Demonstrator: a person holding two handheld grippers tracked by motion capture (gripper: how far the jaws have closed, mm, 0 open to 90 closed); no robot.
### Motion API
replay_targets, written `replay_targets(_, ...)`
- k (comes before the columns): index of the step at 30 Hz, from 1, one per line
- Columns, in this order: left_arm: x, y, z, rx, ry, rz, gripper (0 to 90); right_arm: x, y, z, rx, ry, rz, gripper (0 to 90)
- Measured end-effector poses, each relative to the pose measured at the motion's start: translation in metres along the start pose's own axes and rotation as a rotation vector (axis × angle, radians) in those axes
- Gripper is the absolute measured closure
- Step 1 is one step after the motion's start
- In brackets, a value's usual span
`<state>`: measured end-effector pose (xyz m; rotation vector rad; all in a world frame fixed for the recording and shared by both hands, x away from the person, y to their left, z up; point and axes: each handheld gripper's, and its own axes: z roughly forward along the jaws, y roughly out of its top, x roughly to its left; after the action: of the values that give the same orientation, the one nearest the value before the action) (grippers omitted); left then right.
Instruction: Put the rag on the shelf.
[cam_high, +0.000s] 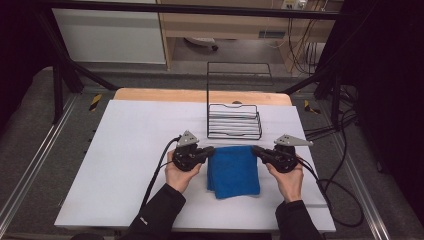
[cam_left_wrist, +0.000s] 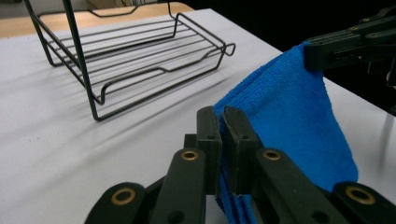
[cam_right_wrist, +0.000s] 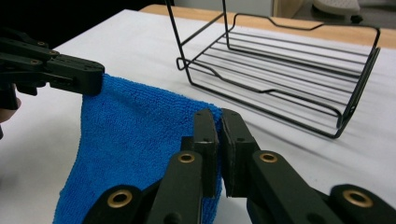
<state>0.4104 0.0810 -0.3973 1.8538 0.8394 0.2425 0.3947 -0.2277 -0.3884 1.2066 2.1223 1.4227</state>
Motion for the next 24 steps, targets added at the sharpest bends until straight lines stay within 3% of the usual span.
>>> replay_targets(24,-0.017,0.029,-0.021,-0.138,0.012,0.065,85.5,0.015,0.021,-0.027,-0.167,-0.047,-0.083,86.6)
